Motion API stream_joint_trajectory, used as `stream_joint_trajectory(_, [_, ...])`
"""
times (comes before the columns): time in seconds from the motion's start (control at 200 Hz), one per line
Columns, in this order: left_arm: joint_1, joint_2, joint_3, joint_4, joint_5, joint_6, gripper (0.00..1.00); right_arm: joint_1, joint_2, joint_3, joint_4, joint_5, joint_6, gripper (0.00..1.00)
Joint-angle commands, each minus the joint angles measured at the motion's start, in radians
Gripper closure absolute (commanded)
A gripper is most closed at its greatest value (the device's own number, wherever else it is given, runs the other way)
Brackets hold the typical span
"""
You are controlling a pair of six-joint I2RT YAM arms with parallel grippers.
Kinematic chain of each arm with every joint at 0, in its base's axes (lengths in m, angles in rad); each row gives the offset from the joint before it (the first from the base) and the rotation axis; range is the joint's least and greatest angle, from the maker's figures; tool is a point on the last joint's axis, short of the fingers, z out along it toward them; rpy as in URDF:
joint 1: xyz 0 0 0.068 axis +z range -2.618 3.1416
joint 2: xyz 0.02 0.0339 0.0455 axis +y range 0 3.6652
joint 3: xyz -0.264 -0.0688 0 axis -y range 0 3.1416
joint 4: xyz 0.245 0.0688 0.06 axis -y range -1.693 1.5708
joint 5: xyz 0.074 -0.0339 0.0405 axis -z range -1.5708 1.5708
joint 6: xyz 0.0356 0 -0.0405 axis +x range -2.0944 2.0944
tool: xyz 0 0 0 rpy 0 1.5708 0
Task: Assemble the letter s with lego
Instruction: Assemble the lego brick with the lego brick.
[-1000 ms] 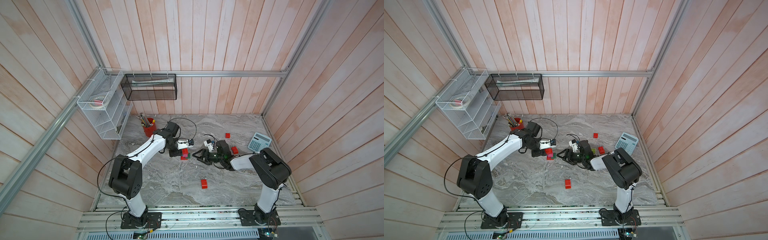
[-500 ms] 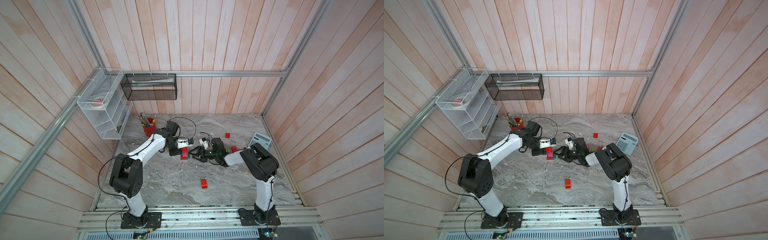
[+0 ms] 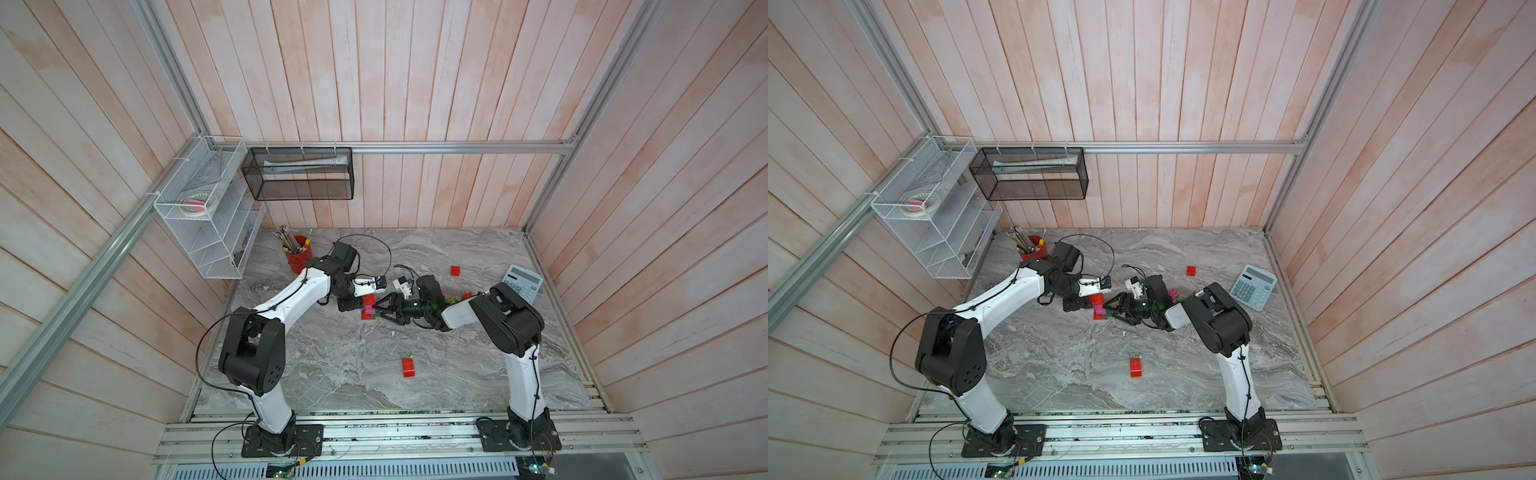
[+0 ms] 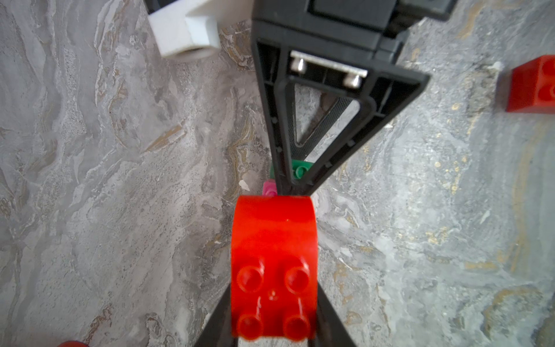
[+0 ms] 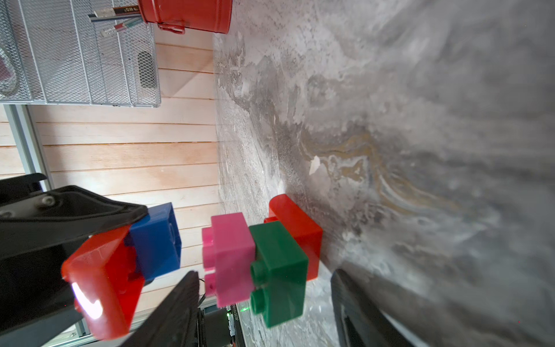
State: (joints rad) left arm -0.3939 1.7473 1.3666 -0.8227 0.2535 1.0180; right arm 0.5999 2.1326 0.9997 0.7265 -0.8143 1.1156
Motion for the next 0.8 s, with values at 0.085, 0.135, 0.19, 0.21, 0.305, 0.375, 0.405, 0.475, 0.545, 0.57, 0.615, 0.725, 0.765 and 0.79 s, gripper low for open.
stream_joint_trajectory(0.085, [0.006,0.019,0.009,-0.013,0.017,0.028,0.73,0.005,0.029,0.019,-0.007,-0.012,0.006,0.32])
stream_joint_trajectory(0.135, [0.007,0.022,0.012,-0.017,0.019,0.031,0.73,0.005,0.033,0.017,-0.007,-0.011,0.007,0.32])
stream_joint_trajectory(0.19, [0.006,0.026,0.017,-0.026,0.026,0.044,0.73,0.006,0.036,0.017,-0.009,-0.007,0.009,0.33])
stream_joint_trajectory(0.21, [0.006,0.027,0.02,-0.032,0.028,0.047,0.73,0.005,0.038,0.015,-0.009,-0.007,0.009,0.34])
stream_joint_trajectory(0.305, [0.006,0.036,0.025,-0.042,0.037,0.062,0.73,0.004,0.039,0.008,-0.013,-0.005,0.009,0.35])
stream_joint_trajectory(0.375, [0.007,0.039,0.027,-0.043,0.047,0.073,0.73,0.004,0.041,0.005,-0.018,-0.003,0.007,0.36])
stream_joint_trajectory(0.405, [0.008,0.039,0.026,-0.042,0.046,0.078,0.73,0.003,0.042,0.004,-0.022,-0.001,0.007,0.36])
stream_joint_trajectory(0.475, [0.007,0.04,0.025,-0.041,0.052,0.085,0.73,-0.001,0.044,-0.001,-0.026,0.0,0.006,0.37])
stream_joint_trajectory(0.545, [0.008,0.04,0.023,-0.036,0.062,0.092,0.73,0.0,0.046,-0.003,-0.03,0.001,0.003,0.38])
stream_joint_trajectory(0.57, [0.008,0.04,0.02,-0.032,0.068,0.093,0.73,0.0,0.046,-0.004,-0.033,0.0,0.001,0.38])
stream_joint_trajectory(0.615, [0.008,0.038,0.015,-0.024,0.078,0.093,0.73,0.0,0.047,-0.005,-0.037,0.001,-0.002,0.38])
stream_joint_trajectory(0.725, [0.01,0.038,0.007,-0.006,0.112,0.091,0.73,-0.001,0.05,-0.009,-0.039,0.003,-0.005,0.38])
stream_joint_trajectory(0.765, [0.01,0.039,0.006,-0.004,0.12,0.094,0.73,0.0,0.05,-0.012,-0.039,0.003,-0.006,0.38])
stream_joint_trajectory(0.79, [0.01,0.04,0.007,-0.001,0.123,0.094,0.73,-0.001,0.05,-0.013,-0.04,0.004,-0.007,0.38])
